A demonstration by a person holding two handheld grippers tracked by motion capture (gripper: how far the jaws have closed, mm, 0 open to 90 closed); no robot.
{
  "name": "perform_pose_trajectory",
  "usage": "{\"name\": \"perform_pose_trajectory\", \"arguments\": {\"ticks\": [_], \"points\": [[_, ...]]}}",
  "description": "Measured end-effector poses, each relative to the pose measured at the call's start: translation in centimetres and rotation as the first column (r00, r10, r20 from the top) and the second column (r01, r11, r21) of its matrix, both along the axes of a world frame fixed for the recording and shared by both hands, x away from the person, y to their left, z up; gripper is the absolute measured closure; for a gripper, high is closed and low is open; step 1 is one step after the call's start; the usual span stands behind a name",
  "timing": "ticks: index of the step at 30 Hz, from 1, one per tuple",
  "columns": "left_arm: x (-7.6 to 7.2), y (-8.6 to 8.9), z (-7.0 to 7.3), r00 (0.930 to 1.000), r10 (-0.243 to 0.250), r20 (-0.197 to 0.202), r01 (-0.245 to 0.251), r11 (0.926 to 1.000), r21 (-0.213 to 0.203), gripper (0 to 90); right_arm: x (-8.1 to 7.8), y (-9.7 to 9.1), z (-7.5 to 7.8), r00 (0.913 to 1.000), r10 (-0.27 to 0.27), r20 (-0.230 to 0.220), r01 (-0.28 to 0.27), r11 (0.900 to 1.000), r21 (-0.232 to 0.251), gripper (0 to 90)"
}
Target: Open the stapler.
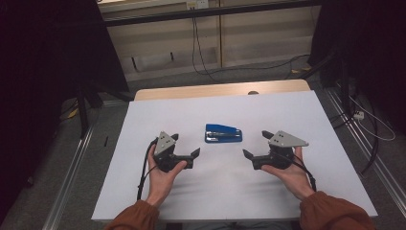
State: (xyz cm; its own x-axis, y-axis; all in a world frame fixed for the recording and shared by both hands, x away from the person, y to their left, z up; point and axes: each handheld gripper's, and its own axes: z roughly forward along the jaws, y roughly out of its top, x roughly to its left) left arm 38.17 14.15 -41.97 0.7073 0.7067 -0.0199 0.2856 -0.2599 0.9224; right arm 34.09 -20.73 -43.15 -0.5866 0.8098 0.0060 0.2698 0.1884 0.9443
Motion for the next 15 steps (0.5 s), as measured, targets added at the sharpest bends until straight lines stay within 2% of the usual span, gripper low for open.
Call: {"name": "perform_pose_trajectory", "arguments": {"ticks": [6,7,15], "points": [[1.1,-1.1,-0.3,0.9992,-0.032,-0.024,0.032,0.9994,0.015,4.3,0.8,1.0,0.2,0.9999,0.017,-0.001,-0.017,0.9999,0.003,3.0],[1.2,-1.2,-0.4,0.9993,-0.026,-0.025,0.026,0.9995,0.019,4.2,1.0,1.4,0.2,0.9994,0.032,-0.014,-0.031,0.9995,0.006,3.1],[2.5,-1.8,-0.3,0.9998,-0.014,-0.011,0.014,0.9997,0.018,4.4,1.9,2.3,0.3,0.9990,0.039,-0.023,-0.039,0.9992,0.012,6.5]]}}
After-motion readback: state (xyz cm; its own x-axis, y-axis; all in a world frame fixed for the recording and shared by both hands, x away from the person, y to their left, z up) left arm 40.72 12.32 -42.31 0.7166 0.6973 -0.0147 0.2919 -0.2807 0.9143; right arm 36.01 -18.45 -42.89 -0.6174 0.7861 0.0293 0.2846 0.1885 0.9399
